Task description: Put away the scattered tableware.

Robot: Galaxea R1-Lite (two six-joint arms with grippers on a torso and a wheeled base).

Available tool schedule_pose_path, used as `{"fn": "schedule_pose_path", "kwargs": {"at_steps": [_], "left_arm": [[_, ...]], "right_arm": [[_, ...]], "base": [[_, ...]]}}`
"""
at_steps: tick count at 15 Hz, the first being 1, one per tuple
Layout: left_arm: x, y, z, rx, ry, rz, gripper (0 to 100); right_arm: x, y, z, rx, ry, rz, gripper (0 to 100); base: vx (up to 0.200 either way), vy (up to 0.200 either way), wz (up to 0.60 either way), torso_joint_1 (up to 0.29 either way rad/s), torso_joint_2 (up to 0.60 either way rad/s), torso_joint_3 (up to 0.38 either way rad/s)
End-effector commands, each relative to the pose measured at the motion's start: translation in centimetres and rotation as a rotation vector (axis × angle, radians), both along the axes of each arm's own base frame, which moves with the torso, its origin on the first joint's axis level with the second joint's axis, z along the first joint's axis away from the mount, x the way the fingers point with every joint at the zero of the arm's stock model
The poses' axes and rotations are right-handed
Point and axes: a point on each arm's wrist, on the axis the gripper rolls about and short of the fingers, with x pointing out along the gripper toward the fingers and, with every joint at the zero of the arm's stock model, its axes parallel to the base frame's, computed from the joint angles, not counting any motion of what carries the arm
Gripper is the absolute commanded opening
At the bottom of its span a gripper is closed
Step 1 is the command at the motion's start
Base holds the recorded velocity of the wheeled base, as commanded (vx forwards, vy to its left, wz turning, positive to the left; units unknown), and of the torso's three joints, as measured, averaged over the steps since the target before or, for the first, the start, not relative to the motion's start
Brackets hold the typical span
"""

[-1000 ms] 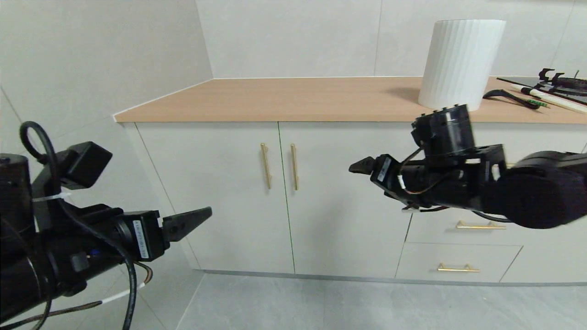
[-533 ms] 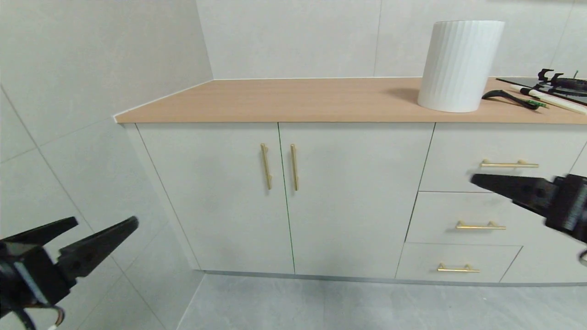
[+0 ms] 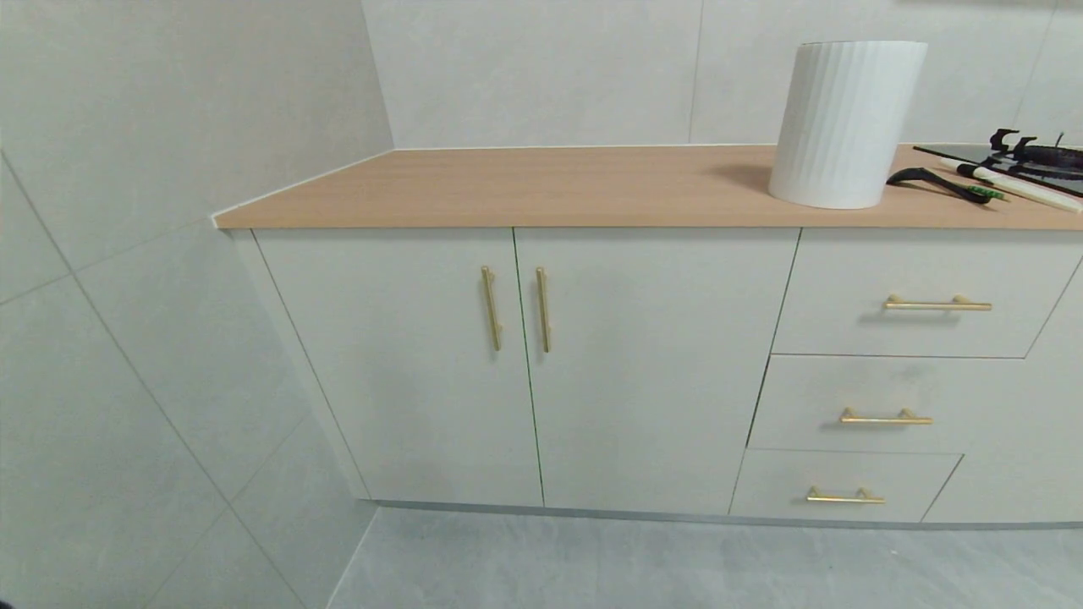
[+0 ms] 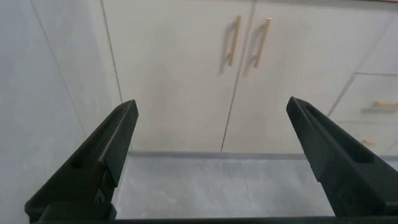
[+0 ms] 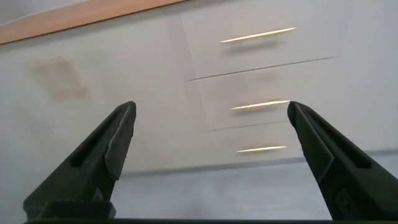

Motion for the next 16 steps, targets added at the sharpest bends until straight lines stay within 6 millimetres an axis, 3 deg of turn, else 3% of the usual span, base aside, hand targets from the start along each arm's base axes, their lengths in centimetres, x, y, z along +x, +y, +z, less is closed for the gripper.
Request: {"fn": "schedule_pose_path", "kwargs": {"at_steps": [1,3,6,9,12,16], "left_arm": [[-3.0,0.1,-1.6,0.023,-0.122,0.024,100],[-3.5,-0.3,-3.1,0.034,-0.142,0.168,100],[-3.2,-0.4,-4.4,0.073,-0.117,0.177,100],[-1.4,-0.4,-8.3,0.121,0.027,0.165,100],[-0.3,-0.6,-10.3,0.132,0.015,0.100,100],[-0.3,-0.6,-10.4,0.130,0.023,0.096,100]], "right_arm": [[-2.1,-0.2,-1.8,-0.012,-0.058,-0.132,100],[-2.2,0.7,-4.3,-0.031,-0.035,-0.283,100],[-1.2,0.8,-6.9,-0.082,0.009,-0.257,100],[1.0,1.2,-10.5,-0.099,0.001,-0.098,100],[1.1,1.5,-11.1,-0.146,0.050,0.070,100],[1.0,1.6,-11.1,-0.200,0.049,0.106,100]], "base": [[0.000,0.000,0.00,0.000,0.00,0.000],[0.000,0.000,0.00,0.000,0.00,0.000],[0.000,0.000,0.00,0.000,0.00,0.000],[0.000,0.000,0.00,0.000,0.00,0.000],[0.000,0.000,0.00,0.000,0.00,0.000],[0.000,0.000,0.00,0.000,0.00,0.000]]}}
